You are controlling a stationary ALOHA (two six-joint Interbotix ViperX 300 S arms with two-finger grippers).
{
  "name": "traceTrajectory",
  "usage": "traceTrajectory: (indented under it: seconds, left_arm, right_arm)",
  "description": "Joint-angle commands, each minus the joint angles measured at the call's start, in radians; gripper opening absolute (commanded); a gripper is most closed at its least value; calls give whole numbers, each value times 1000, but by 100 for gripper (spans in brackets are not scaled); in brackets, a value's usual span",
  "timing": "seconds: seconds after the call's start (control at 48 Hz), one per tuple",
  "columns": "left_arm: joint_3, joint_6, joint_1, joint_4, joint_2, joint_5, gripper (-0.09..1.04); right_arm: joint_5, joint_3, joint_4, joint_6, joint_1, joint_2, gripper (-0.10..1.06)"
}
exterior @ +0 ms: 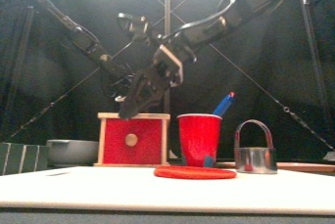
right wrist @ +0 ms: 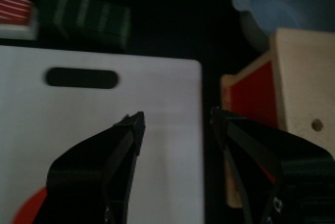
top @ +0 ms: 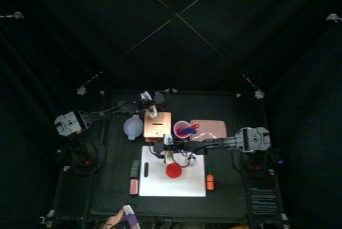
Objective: Get the cutter from the drawer then cut the dough then place the extra dough in the bowl
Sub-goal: Cut the dough
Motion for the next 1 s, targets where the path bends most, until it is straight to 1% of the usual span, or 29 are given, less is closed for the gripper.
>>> traceTrajectory:
  seconds: [0.021,0.167,0.312,0.417,0.5,0.604,0.729,0.875,1.0]
  left_arm:
    - [-11,0,-5,-15,-71,-60,98]
    - [5,-2,-52,-31,-109,-124,98]
    - [28,-2,-129,-63,-124,-221,98]
    - [60,2,-195,-91,-127,-321,98]
    - [92,3,-239,-98,-130,-425,98]
    - [127,2,-275,-106,-137,-534,98]
    - [175,5,-299,-137,-144,-624,98]
    - [253,5,-327,-150,-158,-755,98]
    - [328,5,-333,-172,-161,-900,98]
  right_arm:
    - [78,78,23,5,-2,-155,90]
    - [155,199,12,2,-2,-268,90]
    - [244,267,-5,-3,-3,-334,90]
    - [336,298,9,-2,-2,-353,90]
    - [390,310,35,-12,6,-350,90]
    - [393,316,41,-6,14,-339,90]
    - [377,318,35,-5,14,-321,90]
    - [359,311,32,-14,14,-288,90]
    - [333,305,32,-18,17,-268,89]
